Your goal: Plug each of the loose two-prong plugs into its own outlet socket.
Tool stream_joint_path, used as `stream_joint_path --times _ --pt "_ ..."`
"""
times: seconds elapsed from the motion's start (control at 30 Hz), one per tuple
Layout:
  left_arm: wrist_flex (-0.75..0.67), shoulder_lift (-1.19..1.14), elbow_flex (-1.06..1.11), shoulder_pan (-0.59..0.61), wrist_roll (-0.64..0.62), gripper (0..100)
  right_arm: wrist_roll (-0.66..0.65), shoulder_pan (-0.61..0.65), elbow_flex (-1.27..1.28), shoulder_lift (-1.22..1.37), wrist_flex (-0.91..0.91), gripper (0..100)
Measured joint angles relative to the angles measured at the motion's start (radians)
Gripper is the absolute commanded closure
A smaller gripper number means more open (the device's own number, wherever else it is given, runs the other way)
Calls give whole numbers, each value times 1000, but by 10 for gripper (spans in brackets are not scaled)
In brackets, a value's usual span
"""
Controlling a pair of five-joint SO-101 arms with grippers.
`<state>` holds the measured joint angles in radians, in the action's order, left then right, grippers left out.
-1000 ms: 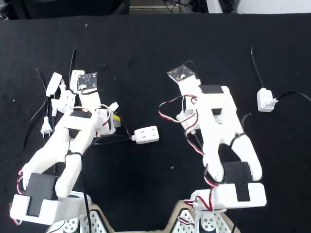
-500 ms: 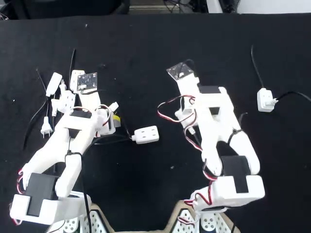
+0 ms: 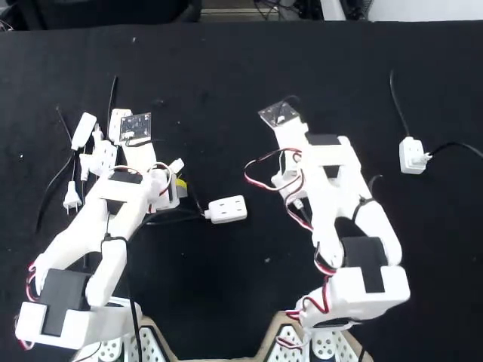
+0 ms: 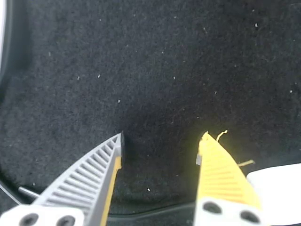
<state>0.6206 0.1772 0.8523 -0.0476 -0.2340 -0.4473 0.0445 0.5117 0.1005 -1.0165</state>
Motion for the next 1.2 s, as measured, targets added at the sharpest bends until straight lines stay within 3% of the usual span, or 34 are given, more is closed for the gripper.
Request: stream_joint_path --times 0.13,0.23,1.2 --pt "0 0 0 0 0 744 -2 11 -2 55 3 887" --pt "0 0 0 0 0 744 0 11 -12 60 6 994" --pt "0 0 0 0 0 744 0 -26 32 -40 -38 988"
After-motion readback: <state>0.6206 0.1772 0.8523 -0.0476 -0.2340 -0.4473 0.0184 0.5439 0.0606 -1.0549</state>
